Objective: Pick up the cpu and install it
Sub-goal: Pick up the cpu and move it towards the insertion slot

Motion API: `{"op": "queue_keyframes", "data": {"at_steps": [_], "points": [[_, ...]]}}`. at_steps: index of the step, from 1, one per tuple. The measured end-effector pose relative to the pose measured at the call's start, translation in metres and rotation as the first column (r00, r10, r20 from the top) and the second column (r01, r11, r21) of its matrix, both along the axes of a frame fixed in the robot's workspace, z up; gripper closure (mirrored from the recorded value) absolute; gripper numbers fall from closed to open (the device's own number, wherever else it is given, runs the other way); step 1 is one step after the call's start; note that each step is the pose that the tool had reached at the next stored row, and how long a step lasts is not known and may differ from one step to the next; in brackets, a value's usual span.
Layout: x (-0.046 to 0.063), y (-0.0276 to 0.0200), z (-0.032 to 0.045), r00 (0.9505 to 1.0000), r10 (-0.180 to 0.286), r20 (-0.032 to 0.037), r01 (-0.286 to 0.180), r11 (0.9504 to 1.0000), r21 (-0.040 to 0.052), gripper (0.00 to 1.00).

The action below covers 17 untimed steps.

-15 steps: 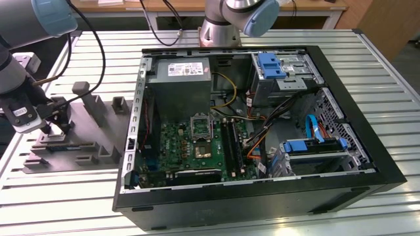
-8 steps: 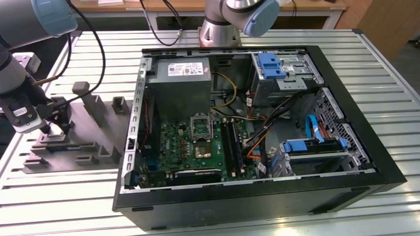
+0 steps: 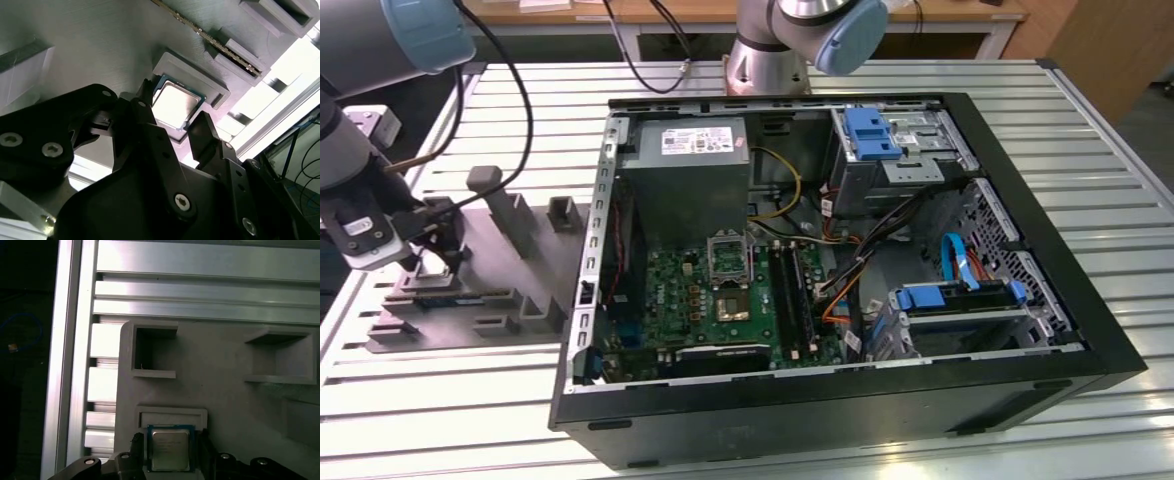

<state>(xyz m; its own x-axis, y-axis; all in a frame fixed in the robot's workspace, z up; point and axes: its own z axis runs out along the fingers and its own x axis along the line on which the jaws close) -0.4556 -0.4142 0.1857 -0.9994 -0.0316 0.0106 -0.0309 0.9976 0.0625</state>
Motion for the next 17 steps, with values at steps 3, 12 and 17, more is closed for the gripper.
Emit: {"op": "queue_keyframes", "data": {"at_steps": [3,12,17], "points": [[-0.0008,-0.0001,0.0001,1.0000,0.000,0.0003,0.000,1.0000,0.0003,0.45],[-0.0008,-0.0001,0.0000,1.0000,0.000,0.0004,0.000,1.0000,0.0003,0.54],[-0.0008,-0.0001,0.0001,1.0000,0.000,0.0004,0.000,1.0000,0.0003,0.54]]}}
